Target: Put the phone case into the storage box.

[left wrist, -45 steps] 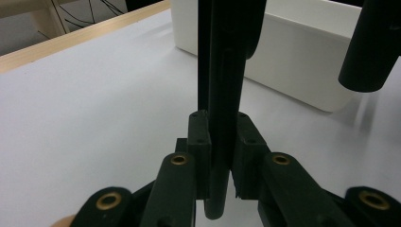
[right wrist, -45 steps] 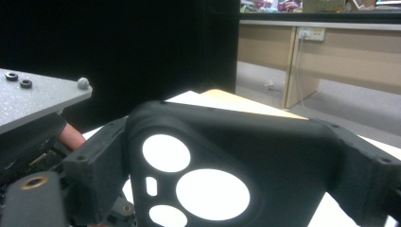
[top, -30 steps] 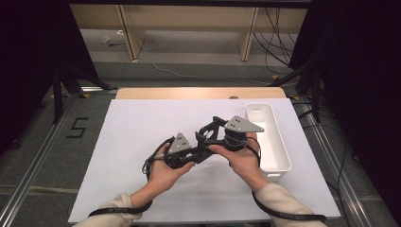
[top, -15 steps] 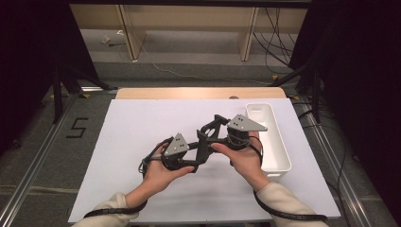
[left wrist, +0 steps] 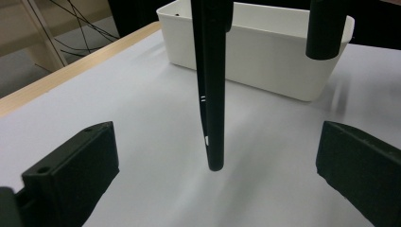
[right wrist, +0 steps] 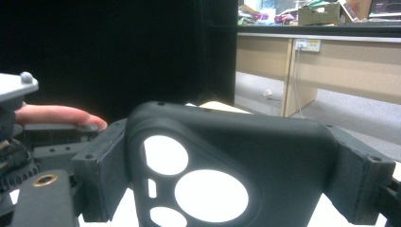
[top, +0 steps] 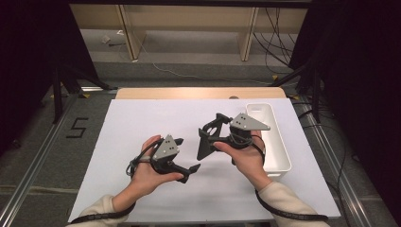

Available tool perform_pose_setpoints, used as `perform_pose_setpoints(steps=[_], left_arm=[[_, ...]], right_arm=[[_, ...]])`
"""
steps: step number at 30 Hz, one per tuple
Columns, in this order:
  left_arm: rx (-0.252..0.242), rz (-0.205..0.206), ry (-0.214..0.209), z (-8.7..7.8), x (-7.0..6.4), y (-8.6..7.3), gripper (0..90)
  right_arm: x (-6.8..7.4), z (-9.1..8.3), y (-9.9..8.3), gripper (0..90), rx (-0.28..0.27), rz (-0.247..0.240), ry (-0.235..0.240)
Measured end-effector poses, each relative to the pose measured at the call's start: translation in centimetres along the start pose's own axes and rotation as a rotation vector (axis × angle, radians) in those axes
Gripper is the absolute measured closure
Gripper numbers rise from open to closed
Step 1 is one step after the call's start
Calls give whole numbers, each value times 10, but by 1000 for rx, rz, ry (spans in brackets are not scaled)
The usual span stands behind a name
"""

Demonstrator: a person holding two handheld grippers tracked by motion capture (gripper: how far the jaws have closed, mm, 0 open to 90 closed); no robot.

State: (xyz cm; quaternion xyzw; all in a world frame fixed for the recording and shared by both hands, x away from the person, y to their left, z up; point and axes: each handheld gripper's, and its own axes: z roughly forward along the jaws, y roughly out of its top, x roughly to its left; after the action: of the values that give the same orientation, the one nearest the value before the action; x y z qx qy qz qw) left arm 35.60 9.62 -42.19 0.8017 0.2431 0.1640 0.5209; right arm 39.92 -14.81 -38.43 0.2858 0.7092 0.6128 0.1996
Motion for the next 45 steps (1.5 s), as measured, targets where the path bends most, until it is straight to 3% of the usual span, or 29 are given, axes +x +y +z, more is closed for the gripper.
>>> perform_pose_setpoints(steps=[17,29,45], left_arm=[[-23,-27,21,-32,6,-12,0],[-17,-40,64,-51,11,-24,0],[-12,-39,81,-59,14,-30,0]], right_arm=[[-4,-4,5,157,-9,4,-11],[-7,-6,7,157,-10,5,-18],[-10,-8,9,157,-20,11,-26]])
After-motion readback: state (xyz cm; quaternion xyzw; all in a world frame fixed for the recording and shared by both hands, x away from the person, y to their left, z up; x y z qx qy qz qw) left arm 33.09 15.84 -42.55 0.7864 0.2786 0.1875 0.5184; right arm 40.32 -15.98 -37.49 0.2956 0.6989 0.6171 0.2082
